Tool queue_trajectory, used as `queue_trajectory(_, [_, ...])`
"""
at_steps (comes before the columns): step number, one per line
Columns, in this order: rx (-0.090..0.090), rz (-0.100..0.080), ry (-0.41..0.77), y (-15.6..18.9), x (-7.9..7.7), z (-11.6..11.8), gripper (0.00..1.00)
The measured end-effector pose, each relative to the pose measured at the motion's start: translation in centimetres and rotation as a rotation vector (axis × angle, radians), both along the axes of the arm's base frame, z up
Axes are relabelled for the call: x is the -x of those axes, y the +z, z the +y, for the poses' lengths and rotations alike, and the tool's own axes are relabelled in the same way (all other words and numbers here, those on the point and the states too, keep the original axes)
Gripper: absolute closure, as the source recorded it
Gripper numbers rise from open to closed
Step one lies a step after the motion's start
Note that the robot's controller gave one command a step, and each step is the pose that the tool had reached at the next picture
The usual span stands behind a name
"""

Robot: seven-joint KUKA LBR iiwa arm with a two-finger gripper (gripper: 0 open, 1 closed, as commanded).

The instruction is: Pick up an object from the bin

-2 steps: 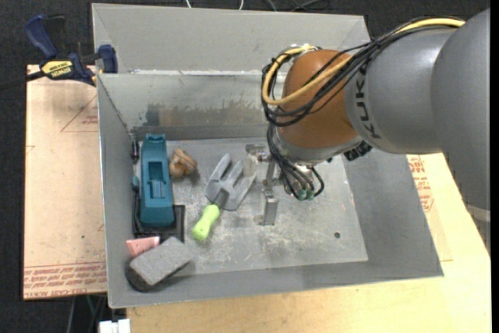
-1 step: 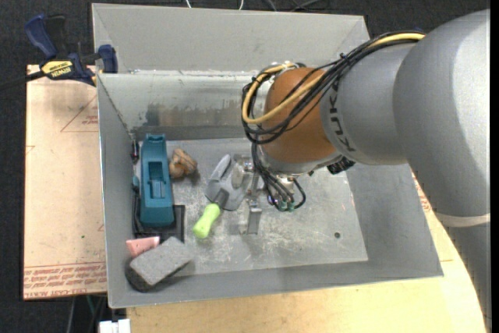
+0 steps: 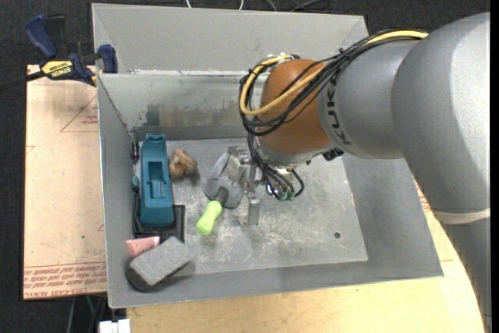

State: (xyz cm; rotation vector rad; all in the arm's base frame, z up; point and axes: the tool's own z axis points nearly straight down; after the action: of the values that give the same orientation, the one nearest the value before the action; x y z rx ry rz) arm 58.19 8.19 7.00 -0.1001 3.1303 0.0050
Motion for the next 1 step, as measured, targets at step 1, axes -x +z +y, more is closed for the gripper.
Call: queue_trajectory(1, [-0.002, 0.001, -0.252, 0.18, -0.93, -1.03, 1.0])
